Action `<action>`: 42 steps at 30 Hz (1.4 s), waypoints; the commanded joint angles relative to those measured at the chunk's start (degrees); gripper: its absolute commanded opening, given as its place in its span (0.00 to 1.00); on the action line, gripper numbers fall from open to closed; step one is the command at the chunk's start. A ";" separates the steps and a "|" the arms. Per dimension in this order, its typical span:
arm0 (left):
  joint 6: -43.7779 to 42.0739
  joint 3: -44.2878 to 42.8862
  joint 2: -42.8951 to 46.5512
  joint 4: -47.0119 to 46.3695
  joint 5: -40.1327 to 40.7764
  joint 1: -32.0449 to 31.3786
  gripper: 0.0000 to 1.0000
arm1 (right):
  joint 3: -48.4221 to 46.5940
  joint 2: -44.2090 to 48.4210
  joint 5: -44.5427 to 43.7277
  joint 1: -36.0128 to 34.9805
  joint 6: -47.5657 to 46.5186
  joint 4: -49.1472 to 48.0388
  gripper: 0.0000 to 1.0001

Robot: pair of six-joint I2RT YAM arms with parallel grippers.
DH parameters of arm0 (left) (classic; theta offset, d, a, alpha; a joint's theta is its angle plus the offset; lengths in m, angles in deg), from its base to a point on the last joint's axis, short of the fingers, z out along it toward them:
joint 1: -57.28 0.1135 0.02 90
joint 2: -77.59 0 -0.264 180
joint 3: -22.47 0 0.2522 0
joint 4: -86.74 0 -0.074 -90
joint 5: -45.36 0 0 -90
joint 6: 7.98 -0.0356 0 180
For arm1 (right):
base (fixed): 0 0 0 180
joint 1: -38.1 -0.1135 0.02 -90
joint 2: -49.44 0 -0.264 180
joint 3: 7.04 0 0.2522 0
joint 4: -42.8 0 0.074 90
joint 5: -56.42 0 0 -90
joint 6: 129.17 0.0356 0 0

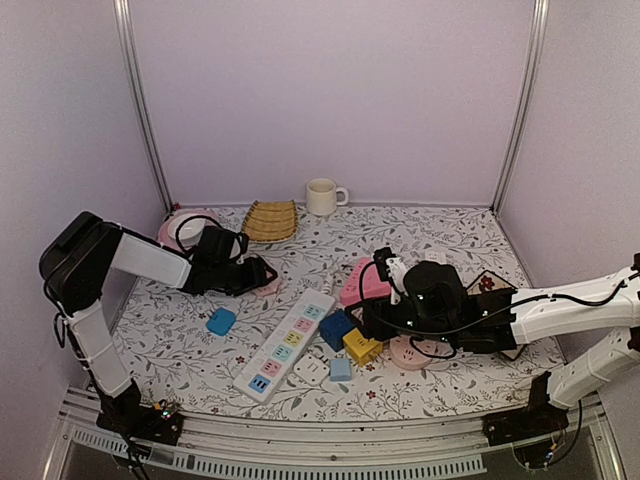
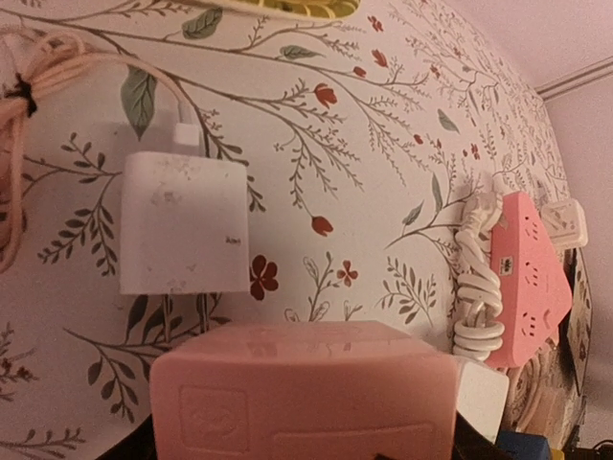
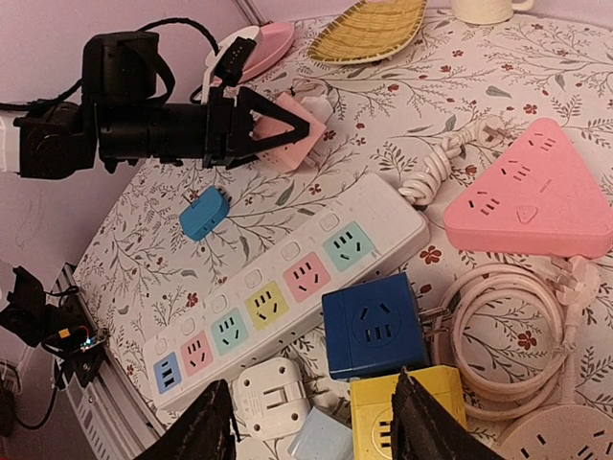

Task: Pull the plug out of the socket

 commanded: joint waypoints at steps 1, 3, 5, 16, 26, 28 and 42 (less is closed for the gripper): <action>-0.06 4.73 5.78 0.46 -2.10 -2.09 0.28 | 0.63 1.40 -0.94 0.12 0.45 0.22 0.58; 0.46 7.39 8.66 0.43 -1.18 -4.12 0.30 | 0.90 1.27 -1.02 0.09 0.67 -0.22 0.58; 1.07 9.42 11.08 0.53 0.02 -5.89 0.32 | 1.23 1.19 -0.97 0.07 0.93 -0.75 0.58; 0.96 13.19 15.48 1.76 3.57 -8.60 0.59 | 2.08 1.08 -0.92 0.04 1.60 -1.18 0.59; -0.73 13.28 18.50 4.47 6.00 -9.31 0.80 | 1.78 0.40 -1.03 0.10 1.51 -1.20 0.59; -0.89 13.29 19.36 5.28 6.68 -9.63 0.84 | 1.78 0.42 -1.03 0.04 1.51 -1.15 0.59; -1.34 16.67 28.49 9.51 11.60 -11.22 0.96 | 1.52 0.11 -2.04 0.05 1.60 -0.07 0.66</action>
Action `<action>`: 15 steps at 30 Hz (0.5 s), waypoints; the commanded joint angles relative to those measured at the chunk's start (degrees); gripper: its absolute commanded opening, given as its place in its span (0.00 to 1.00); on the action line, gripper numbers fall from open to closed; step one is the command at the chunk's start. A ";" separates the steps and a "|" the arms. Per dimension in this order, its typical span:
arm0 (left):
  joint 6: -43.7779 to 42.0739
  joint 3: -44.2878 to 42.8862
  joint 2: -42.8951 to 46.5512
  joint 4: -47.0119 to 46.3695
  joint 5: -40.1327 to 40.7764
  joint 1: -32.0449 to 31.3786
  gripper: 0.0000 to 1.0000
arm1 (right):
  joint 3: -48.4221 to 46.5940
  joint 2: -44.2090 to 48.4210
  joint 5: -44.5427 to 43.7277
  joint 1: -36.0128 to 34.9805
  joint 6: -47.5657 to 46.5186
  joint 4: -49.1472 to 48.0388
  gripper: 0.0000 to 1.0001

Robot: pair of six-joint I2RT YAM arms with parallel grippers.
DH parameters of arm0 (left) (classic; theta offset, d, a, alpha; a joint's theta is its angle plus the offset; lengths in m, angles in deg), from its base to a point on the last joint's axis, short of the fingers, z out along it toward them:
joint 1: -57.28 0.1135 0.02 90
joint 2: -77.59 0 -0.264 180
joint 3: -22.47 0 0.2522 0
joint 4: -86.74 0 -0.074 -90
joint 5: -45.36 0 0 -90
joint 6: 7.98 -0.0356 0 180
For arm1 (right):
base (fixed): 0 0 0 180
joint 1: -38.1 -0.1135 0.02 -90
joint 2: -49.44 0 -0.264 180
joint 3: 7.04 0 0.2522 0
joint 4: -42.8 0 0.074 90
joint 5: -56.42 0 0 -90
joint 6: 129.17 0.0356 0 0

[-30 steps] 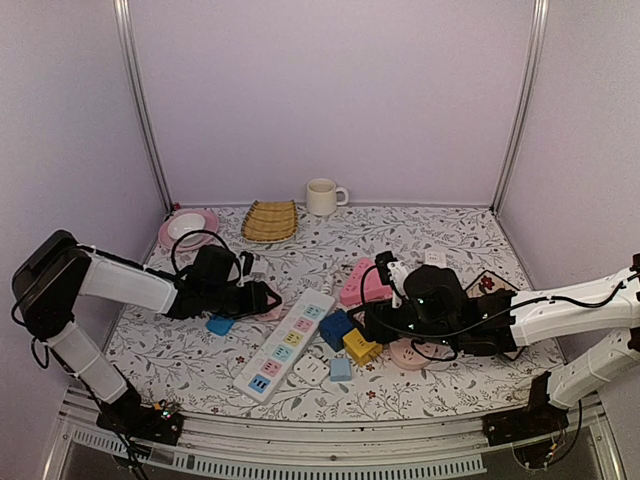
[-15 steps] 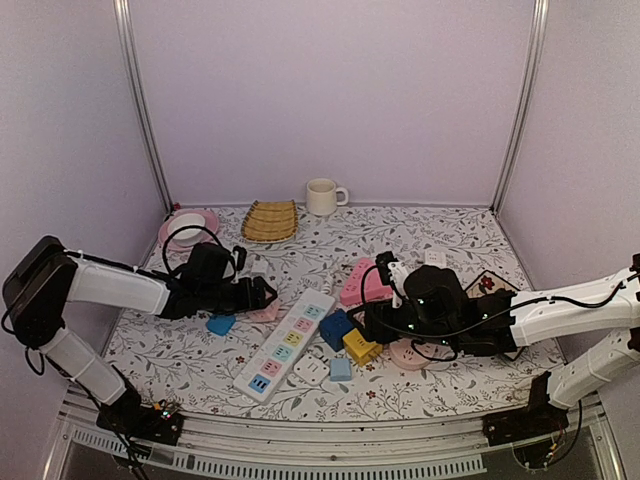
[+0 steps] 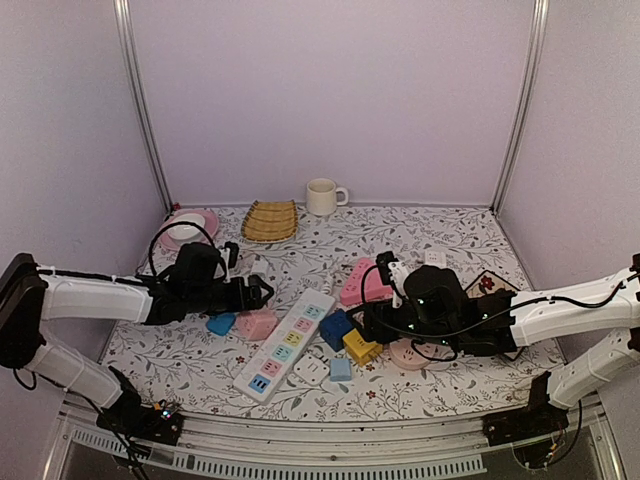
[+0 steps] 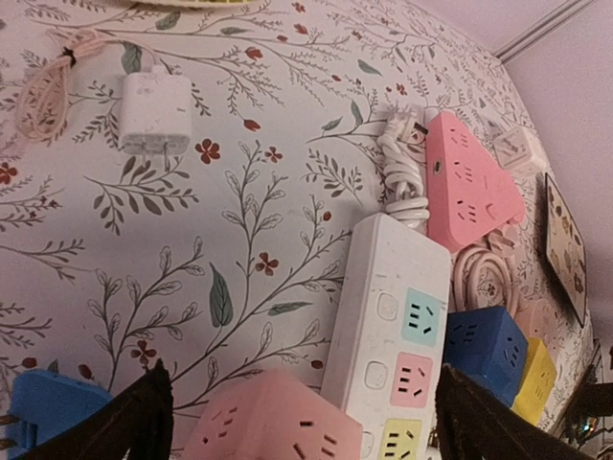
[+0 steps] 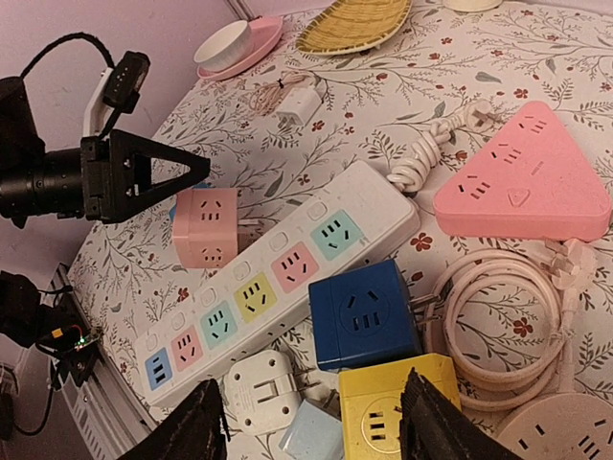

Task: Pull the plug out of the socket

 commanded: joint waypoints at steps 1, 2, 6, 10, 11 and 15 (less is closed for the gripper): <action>-0.72 1.50 3.45 3.09 3.31 -0.82 0.95 | 0.14 0.09 -1.76 0.09 0.16 0.27 0.66; -0.75 1.91 4.47 3.44 3.87 -0.86 0.96 | 0.15 0.19 -1.90 0.06 0.10 0.36 0.68; -0.93 3.70 8.32 4.24 5.56 -1.06 0.97 | 0.61 0.88 -3.01 0.35 -0.17 1.15 0.74; -1.43 4.87 11.15 4.39 6.64 -1.51 0.97 | 1.74 2.06 -3.79 1.24 -0.39 1.61 0.85; -1.69 5.02 11.70 4.57 7.00 -1.69 0.97 | 2.02 2.36 -4.05 1.69 -0.53 1.76 0.89; -2.78 5.02 14.05 5.58 9.63 -2.42 0.97 | 3.44 4.05 -4.96 4.73 -1.32 2.99 0.99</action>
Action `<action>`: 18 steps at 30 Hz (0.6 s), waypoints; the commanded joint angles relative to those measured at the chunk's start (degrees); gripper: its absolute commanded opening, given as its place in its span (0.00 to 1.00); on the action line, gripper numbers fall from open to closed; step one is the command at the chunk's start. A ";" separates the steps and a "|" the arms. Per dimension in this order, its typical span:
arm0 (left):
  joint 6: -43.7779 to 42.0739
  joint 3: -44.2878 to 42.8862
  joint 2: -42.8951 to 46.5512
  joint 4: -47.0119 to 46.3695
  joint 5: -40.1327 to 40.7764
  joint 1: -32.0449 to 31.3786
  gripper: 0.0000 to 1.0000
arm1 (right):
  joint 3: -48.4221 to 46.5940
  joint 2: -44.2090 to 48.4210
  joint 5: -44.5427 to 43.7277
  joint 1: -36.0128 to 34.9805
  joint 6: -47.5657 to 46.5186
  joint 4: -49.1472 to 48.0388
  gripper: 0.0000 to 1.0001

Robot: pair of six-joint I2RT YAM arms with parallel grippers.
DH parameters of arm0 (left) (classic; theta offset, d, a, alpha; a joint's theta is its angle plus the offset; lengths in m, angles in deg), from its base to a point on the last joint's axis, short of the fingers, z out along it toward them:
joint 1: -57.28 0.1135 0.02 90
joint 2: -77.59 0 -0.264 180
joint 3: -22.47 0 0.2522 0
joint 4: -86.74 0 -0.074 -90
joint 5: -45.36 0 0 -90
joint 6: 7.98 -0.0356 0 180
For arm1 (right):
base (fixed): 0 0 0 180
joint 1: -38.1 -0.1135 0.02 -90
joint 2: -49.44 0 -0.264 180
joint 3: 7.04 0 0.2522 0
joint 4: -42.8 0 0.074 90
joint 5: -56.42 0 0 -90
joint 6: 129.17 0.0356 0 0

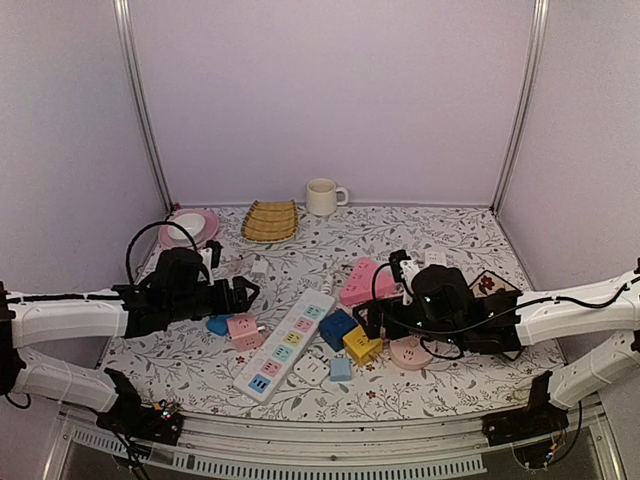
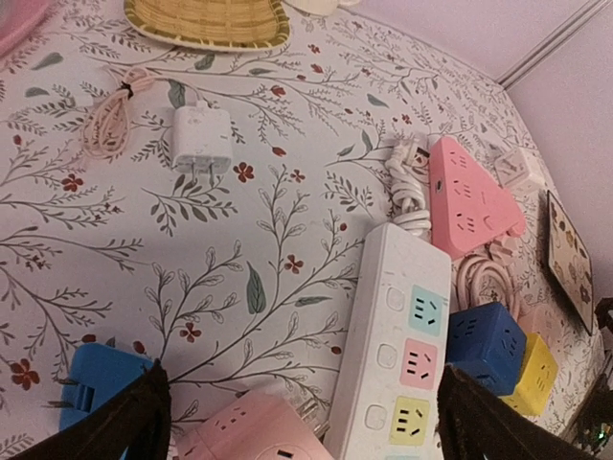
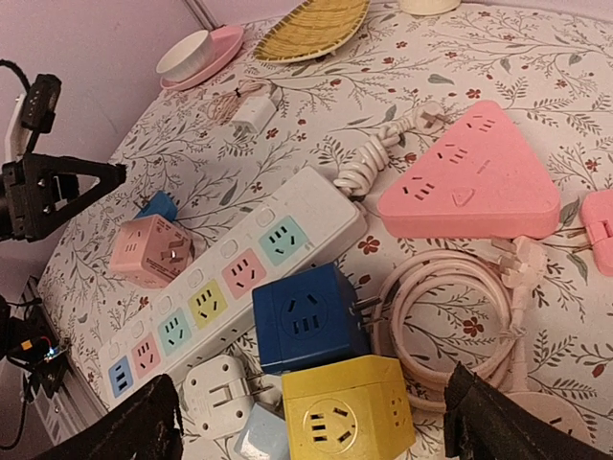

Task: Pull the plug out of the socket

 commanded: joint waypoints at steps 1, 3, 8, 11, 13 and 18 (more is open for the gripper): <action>-2.43 0.46 2.84 1.69 3.94 -1.18 0.97 | 2.15 3.08 -1.37 4.42 -1.53 1.59 0.99; -3.59 0.38 3.63 1.73 5.33 -1.20 0.97 | 2.92 3.78 1.00 8.33 -2.53 1.58 0.99; -7.03 -0.34 5.43 0.18 10.49 -0.67 0.97 | 4.10 5.19 2.56 18.27 -5.84 1.52 0.99; -8.36 -0.50 5.53 -1.62 12.16 1.87 0.97 | 4.96 7.17 1.02 23.80 -7.66 0.73 0.99; -8.82 -0.20 5.47 -2.92 14.75 3.62 0.97 | 6.38 9.03 -0.40 27.66 -9.89 -1.97 0.99; -9.96 2.03 5.16 -6.51 21.73 8.61 0.97 | 13.00 14.14 -5.65 35.68 -16.73 -14.33 0.99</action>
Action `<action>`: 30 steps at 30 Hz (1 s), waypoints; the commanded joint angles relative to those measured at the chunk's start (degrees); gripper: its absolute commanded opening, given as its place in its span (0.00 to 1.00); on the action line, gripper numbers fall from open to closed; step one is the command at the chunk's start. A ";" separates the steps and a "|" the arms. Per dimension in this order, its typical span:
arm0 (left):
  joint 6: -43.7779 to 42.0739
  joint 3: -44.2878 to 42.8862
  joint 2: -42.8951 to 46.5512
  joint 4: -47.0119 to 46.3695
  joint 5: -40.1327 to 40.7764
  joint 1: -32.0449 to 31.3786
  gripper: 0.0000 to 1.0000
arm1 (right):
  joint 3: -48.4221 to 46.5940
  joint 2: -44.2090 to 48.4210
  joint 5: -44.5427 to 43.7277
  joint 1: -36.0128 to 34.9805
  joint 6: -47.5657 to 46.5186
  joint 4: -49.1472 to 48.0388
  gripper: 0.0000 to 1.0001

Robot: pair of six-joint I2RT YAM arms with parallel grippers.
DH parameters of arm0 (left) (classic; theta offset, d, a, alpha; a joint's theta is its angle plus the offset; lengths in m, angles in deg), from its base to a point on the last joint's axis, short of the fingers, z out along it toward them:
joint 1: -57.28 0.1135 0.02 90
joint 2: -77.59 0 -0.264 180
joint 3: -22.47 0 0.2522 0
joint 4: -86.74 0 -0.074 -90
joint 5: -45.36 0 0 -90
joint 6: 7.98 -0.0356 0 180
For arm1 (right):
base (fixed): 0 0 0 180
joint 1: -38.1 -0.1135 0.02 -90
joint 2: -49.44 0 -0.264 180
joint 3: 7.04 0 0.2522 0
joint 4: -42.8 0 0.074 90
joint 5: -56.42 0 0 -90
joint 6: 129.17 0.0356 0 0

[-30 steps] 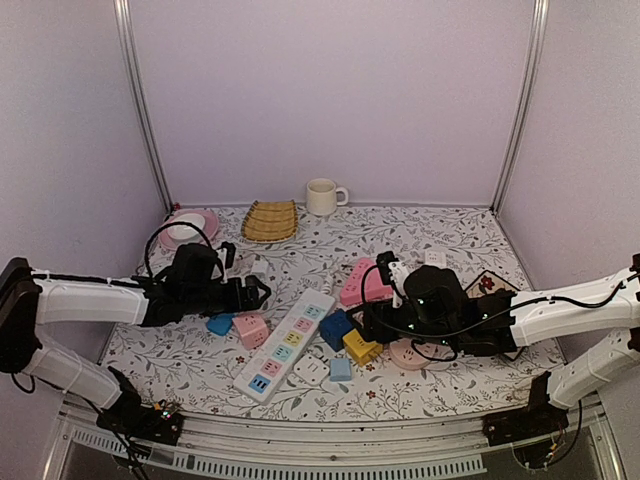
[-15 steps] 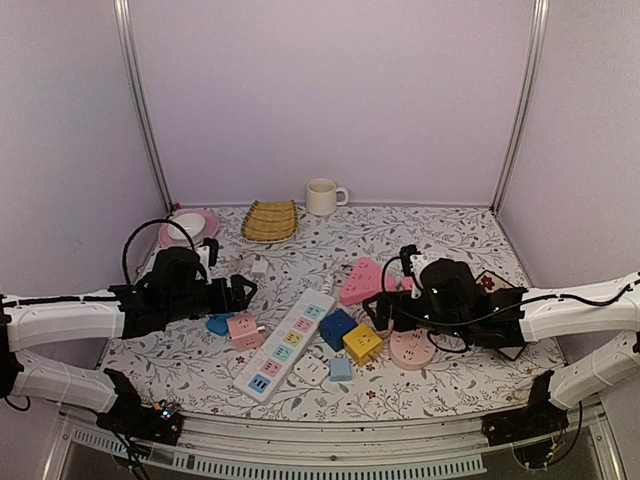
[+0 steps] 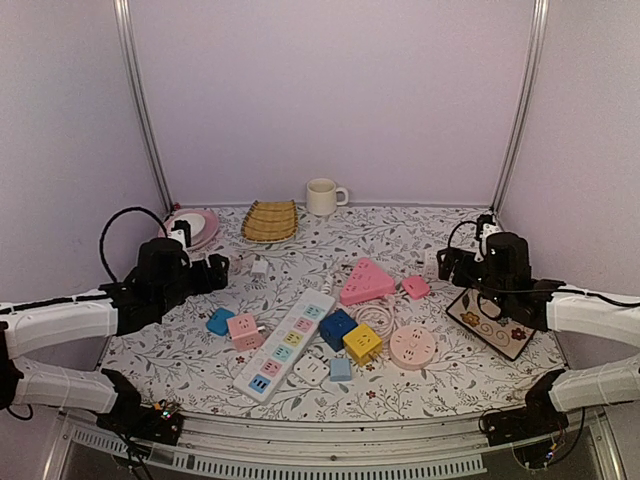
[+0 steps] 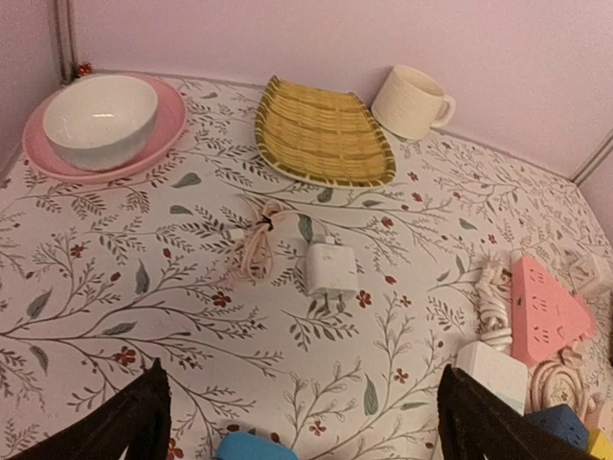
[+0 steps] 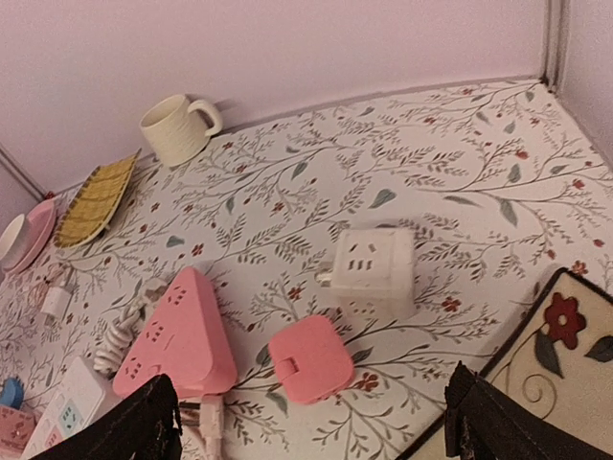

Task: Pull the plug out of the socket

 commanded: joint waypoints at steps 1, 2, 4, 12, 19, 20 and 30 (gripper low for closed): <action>-2.11 1.99 -0.11 -4.57 8.17 5.24 0.97 | 6.43 4.56 -5.74 5.63 -9.76 -14.36 0.99; -2.12 2.17 -0.52 -5.02 9.34 6.24 0.97 | 8.19 5.08 -6.39 7.20 -11.94 -17.76 0.99; -2.06 2.14 -1.68 -5.60 11.68 7.94 0.97 | 10.42 5.57 -5.89 11.01 -14.80 -22.39 0.99; -2.56 4.79 -7.10 -12.81 17.56 11.63 0.97 | 16.63 -1.43 -1.75 27.05 -19.42 -41.16 0.99; -2.43 1.49 -10.52 -14.97 16.68 15.26 0.97 | 19.69 -16.86 -2.55 28.63 -24.04 -65.61 0.99; -2.82 0.91 -10.64 -14.93 16.85 15.40 0.97 | 19.10 -18.64 -1.00 28.61 -24.39 -66.05 0.99; -15.33 3.13 -8.32 -24.39 23.37 17.54 0.97 | 16.41 -19.98 10.91 30.39 -28.05 -62.18 0.99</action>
